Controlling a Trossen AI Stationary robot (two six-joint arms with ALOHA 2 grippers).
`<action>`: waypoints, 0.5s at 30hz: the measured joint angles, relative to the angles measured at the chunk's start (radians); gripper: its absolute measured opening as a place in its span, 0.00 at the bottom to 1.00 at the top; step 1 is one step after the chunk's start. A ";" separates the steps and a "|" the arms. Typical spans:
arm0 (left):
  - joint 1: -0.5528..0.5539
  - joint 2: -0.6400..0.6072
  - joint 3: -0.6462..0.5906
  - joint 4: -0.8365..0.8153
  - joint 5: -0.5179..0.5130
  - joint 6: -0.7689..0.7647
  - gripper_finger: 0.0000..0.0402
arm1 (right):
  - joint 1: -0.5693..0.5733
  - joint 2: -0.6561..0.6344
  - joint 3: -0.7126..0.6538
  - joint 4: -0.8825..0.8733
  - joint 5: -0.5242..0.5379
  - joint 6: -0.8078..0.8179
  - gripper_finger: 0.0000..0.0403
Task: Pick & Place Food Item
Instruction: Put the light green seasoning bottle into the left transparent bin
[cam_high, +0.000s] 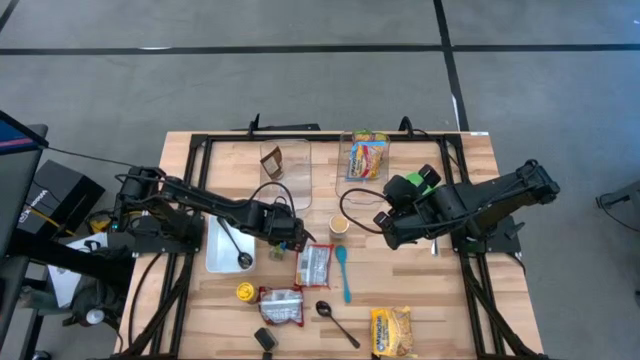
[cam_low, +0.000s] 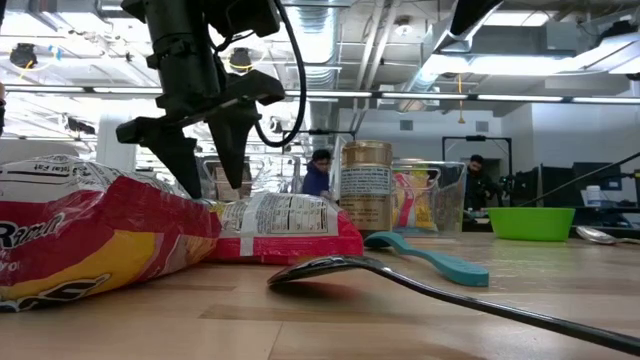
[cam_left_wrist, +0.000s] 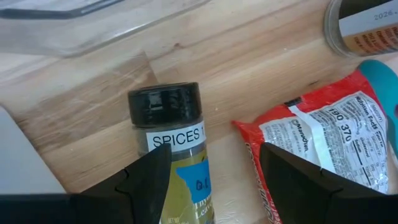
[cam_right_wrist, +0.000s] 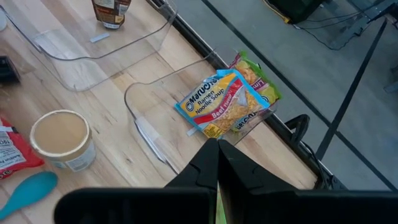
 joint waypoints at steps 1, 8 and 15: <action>0.000 0.000 0.000 0.000 0.000 0.000 0.60 | 0.000 0.000 0.000 0.000 -0.001 0.000 0.00; -0.002 0.000 0.000 0.001 0.003 0.000 0.60 | 0.000 0.000 0.000 0.000 -0.003 0.000 0.00; -0.002 -0.001 0.000 0.002 0.026 0.000 0.60 | 0.000 0.000 0.000 0.000 -0.002 -0.001 0.00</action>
